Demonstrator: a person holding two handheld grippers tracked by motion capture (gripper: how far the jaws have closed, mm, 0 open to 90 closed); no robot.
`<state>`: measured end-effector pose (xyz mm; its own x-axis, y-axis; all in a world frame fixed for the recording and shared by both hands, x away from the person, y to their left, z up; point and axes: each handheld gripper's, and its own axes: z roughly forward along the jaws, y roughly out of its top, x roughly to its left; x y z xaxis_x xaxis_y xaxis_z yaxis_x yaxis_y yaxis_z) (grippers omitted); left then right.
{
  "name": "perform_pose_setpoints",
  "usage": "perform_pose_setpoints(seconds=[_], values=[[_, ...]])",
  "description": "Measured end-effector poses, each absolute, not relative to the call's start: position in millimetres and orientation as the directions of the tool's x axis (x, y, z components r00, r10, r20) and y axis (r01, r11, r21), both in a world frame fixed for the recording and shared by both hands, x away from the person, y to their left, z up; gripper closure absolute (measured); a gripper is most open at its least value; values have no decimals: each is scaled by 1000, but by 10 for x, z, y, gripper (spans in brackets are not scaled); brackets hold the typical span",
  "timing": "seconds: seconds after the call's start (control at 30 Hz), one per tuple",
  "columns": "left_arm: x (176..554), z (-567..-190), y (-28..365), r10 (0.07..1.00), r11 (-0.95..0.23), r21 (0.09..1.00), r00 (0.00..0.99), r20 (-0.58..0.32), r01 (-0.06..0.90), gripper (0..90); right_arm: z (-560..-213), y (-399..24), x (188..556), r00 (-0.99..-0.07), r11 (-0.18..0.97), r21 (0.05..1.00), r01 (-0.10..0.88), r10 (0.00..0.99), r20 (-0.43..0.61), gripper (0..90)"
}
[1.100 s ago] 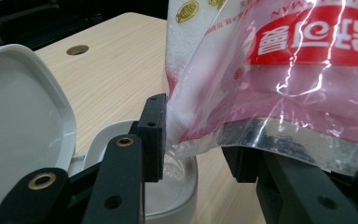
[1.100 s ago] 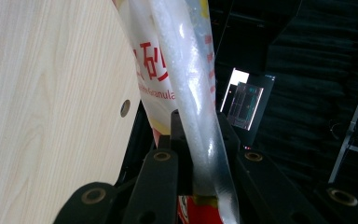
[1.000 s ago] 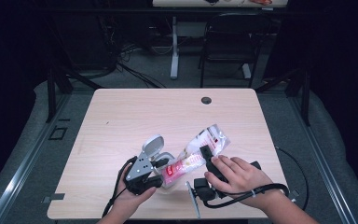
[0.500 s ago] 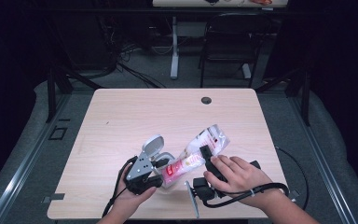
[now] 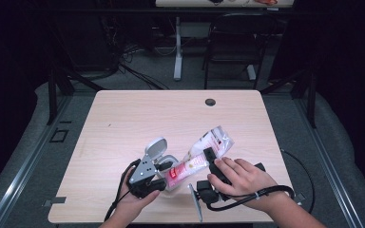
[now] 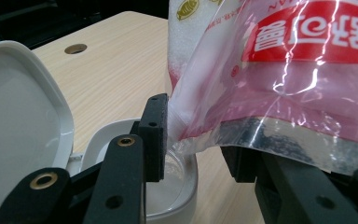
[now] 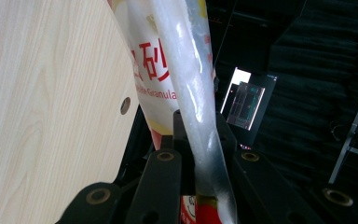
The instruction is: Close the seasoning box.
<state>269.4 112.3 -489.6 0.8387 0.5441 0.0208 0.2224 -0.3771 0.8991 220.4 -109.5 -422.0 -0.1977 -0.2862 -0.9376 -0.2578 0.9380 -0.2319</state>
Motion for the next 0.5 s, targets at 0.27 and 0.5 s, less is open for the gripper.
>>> perform_pose_setpoints(seconds=[0.27, 0.5], values=[[2693, -4896, 1126, 545, -376, 899, 838, 21, 222, 646, -4215, -1091, 2208, -197, 937, -232, -260, -287, -938, 852], [2693, -4896, 1128, 545, -371, 902, 838, 19, 220, 646, -4207, -1085, 2207, -195, 937, -234, -260, -288, -938, 853]])
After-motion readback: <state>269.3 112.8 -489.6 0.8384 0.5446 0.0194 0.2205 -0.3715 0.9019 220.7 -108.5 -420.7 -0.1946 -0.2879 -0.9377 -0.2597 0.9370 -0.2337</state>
